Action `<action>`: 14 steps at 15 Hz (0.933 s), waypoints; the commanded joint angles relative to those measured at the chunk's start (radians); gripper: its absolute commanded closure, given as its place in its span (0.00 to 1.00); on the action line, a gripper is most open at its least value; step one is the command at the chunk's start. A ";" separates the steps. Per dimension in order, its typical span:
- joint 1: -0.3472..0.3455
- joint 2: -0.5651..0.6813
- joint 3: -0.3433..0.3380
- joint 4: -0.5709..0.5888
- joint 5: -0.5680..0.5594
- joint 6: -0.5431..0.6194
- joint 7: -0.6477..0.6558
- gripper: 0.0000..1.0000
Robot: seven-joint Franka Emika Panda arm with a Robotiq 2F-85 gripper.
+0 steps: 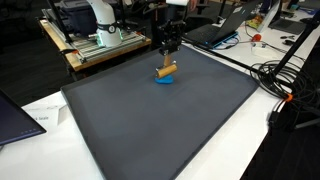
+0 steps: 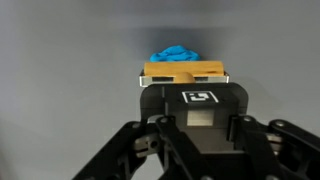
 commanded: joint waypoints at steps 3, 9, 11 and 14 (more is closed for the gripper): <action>-0.013 0.020 -0.029 -0.002 0.074 0.072 -0.135 0.78; -0.036 0.037 -0.036 -0.030 0.152 0.082 -0.291 0.78; -0.047 0.035 -0.036 -0.044 0.179 0.077 -0.341 0.78; -0.059 0.031 -0.039 -0.067 0.198 0.077 -0.397 0.78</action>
